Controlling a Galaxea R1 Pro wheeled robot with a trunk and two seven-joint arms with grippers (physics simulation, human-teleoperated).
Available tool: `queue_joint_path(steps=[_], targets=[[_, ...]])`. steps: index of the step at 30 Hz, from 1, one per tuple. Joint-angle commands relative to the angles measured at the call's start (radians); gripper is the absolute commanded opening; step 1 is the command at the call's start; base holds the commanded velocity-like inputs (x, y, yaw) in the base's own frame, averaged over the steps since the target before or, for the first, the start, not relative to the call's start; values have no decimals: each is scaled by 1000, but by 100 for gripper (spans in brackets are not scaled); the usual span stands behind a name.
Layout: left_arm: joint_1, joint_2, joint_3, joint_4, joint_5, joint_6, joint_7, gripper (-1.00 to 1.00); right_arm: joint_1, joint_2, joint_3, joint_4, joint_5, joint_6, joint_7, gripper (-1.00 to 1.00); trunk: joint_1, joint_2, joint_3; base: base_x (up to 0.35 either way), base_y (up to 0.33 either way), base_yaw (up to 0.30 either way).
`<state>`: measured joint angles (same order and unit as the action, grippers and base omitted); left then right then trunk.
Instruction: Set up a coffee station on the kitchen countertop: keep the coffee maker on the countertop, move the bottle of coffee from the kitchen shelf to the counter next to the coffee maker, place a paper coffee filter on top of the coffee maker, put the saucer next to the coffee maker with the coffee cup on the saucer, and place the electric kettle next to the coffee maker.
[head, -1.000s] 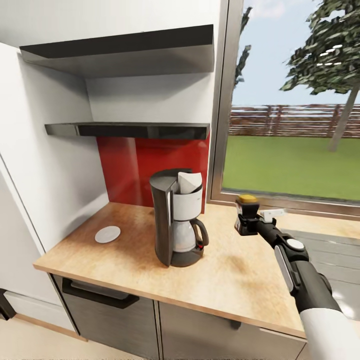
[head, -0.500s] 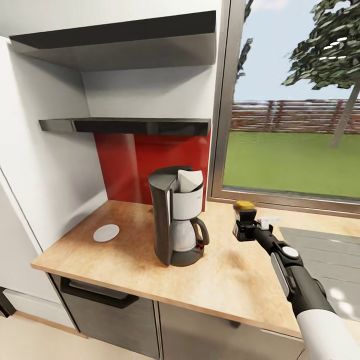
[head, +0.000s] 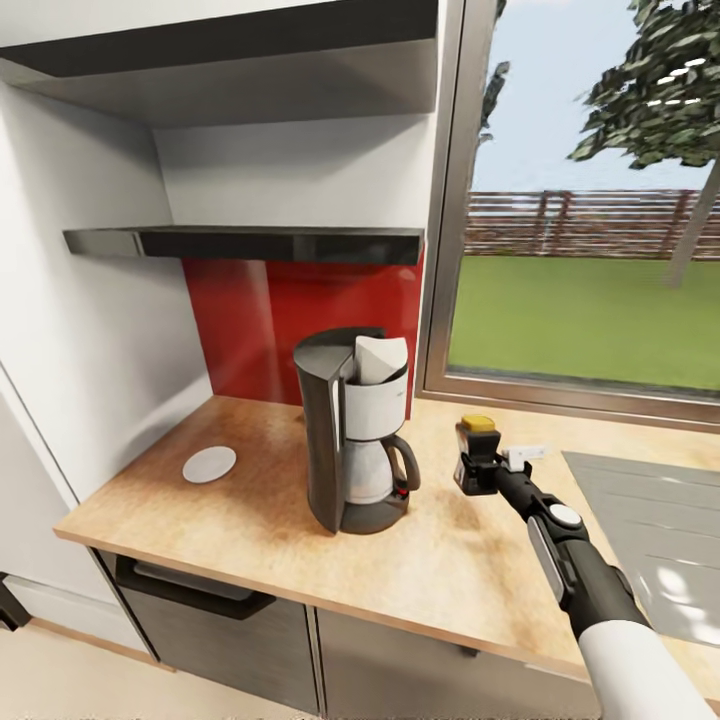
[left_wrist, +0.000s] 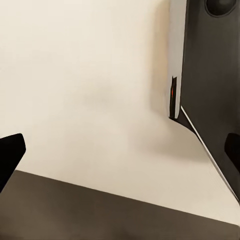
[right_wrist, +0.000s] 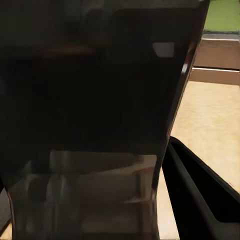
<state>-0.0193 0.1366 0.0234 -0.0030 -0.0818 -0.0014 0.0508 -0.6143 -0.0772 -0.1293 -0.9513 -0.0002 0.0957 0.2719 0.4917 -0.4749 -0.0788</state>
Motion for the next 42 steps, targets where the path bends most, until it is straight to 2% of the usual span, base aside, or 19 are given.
queue_joint_path(steps=[1, 8, 10, 14, 24, 30, 42], targets=[[-1, 0, 3, 0, -9, 0, 3, 100, -1, 0, -3, 3, -2, 7, 6, -100, 0, -2, -4, 0, 0, 0], [-1, 0, 3, 0, -9, 0, 3, 100, -1, -1, -3, 7, 2, 8, 7, -100, 0, -2, -6, 0, 0, 0], [-1, 0, 3, 0, -9, 0, 3, 100, -1, -1, -3, 8, 34, -3, 6, -100, 0, -2, -6, 0, 0, 0], [-1, 0, 3, 0, -9, 0, 3, 100, -1, 0, -4, 16, 58, -17, 5, -100, 0, -2, -6, 8, 9, 0], [-1, -2, 4, 0, -9, 0, 9, 100, -1, -1, -4, 37, 62, -23, 3, -100, 0, -2, -6, 68, 74, 0], [-1, -1, 4, 0, -9, 0, 11, 100, -1, 1, -3, 97, 63, -116, 4, -100, 0, -2, -6, 177, 37, 0], [-1, -2, 4, 0, -9, 1, 11, 100, -1, 1, -3, 101, 64, -120, 4, -100, 0, -2, -6, 82, 31, 0]])
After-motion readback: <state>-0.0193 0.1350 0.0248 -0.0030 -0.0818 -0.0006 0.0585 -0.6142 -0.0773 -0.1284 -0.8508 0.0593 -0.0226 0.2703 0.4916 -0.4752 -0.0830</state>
